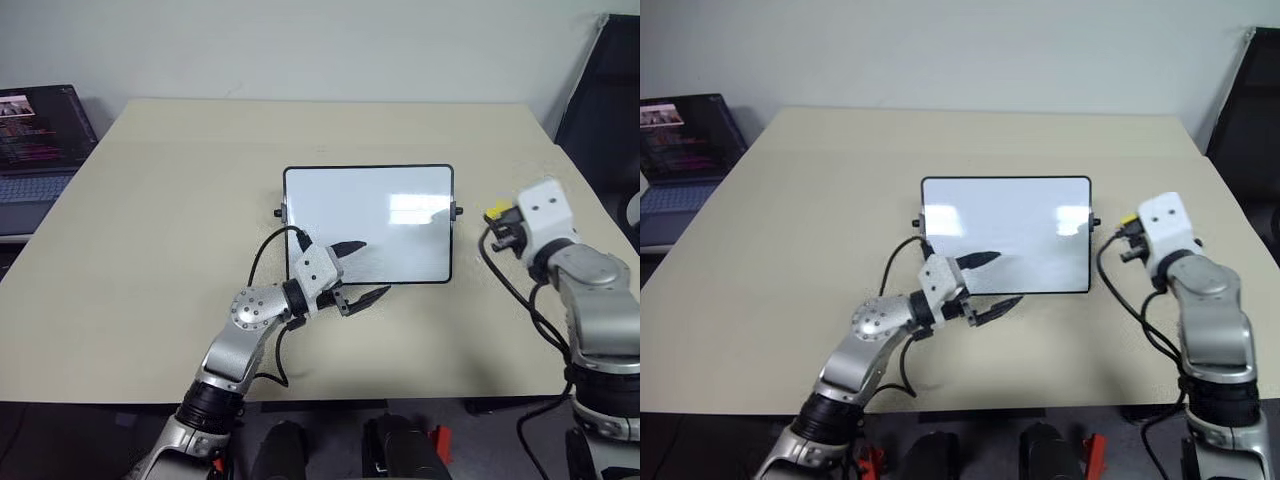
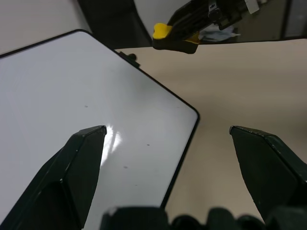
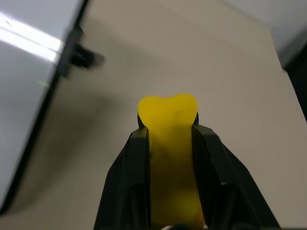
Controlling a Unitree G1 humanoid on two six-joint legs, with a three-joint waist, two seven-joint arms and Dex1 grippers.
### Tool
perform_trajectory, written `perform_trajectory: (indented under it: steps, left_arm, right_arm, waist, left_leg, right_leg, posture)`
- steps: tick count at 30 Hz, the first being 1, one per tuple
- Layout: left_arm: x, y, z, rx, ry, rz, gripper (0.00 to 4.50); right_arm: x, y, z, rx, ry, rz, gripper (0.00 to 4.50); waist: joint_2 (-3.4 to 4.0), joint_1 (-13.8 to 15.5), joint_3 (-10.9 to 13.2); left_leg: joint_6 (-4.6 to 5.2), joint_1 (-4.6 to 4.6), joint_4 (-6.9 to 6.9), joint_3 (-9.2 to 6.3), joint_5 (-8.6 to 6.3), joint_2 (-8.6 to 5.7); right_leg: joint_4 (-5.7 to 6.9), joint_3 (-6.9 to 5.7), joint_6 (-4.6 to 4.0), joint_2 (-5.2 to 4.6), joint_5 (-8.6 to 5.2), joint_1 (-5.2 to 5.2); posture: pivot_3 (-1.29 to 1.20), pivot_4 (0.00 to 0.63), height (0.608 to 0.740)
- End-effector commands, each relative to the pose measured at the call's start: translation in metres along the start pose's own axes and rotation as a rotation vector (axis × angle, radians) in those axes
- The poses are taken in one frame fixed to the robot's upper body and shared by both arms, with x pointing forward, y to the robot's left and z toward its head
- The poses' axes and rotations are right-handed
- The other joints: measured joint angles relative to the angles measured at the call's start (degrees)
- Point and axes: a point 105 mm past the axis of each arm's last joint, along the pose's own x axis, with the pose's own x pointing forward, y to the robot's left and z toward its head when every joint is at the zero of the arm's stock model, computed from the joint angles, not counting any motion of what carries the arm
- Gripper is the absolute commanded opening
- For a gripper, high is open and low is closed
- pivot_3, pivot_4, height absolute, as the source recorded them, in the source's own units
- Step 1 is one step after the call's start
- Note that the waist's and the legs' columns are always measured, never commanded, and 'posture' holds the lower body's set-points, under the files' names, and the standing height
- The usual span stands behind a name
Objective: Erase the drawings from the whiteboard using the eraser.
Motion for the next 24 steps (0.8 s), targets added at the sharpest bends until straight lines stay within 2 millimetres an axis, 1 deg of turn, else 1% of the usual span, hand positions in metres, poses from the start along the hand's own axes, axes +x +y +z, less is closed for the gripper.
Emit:
perform_trajectory:
  steps: [1, 3, 8, 12, 18, 24]
  left_arm:
    - [0.003, -0.011, 0.005, 0.015, -0.032, -0.131, 4.50]
    - [0.003, -0.014, 0.001, 0.005, -0.020, -0.179, 4.50]
    - [0.005, -0.020, -0.009, -0.001, 0.012, -0.258, 4.50]
    - [0.005, -0.020, -0.015, 0.015, 0.035, -0.293, 4.50]
    - [0.004, -0.015, -0.014, 0.032, 0.035, -0.286, 4.50]
    - [0.002, -0.015, -0.013, 0.033, 0.036, -0.283, 4.50]
  right_arm:
    - [-0.013, -0.012, -0.009, 0.065, 0.034, -0.041, 0.96]
    - [-0.016, -0.013, -0.023, 0.140, 0.082, -0.050, 0.96]
    - [-0.016, -0.011, -0.043, 0.215, 0.148, -0.051, 0.96]
    - [-0.012, -0.009, -0.051, 0.274, 0.172, -0.043, 0.96]
    - [-0.007, -0.010, -0.059, 0.300, 0.199, -0.044, 0.96]
    - [-0.007, -0.007, -0.068, 0.316, 0.228, -0.043, 0.96]
  waist:
    - [0.00, -0.10, 0.00]
    - [0.00, -0.04, 0.00]
    - [0.00, -0.04, 0.00]
    - [0.00, -0.04, 0.00]
    - [0.01, -0.02, 0.00]
    - [0.02, -0.01, -0.01]
  left_leg:
    - [0.00, 0.01, -0.02, 0.00, 0.00, 0.00]
    - [0.00, 0.02, -0.01, -0.03, 0.00, 0.02]
    - [0.00, 0.08, 0.02, 0.06, 0.01, -0.01]
    - [0.00, 0.08, 0.02, 0.07, 0.01, -0.02]
    - [0.00, 0.07, 0.02, 0.05, 0.01, -0.02]
    - [0.01, 0.08, 0.02, 0.05, 0.01, -0.01]
  right_leg:
    - [0.01, 0.00, 0.00, 0.01, 0.00, -0.01]
    - [0.02, 0.00, 0.00, 0.03, 0.00, 0.01]
    - [0.07, -0.03, 0.02, 0.03, 0.01, 0.03]
    - [0.05, -0.04, 0.03, 0.02, 0.02, 0.05]
    - [0.06, -0.04, 0.03, 0.03, 0.02, 0.05]
    - [0.08, -0.03, 0.03, 0.03, 0.02, 0.05]
  posture:
    - [0.00, 0.150, 0.740]
    - [0.00, 0.150, 0.740]
    - [0.00, 0.150, 0.740]
    - [0.00, 0.150, 0.740]
    - [0.00, 0.150, 0.740]
    - [0.00, 0.150, 0.740]
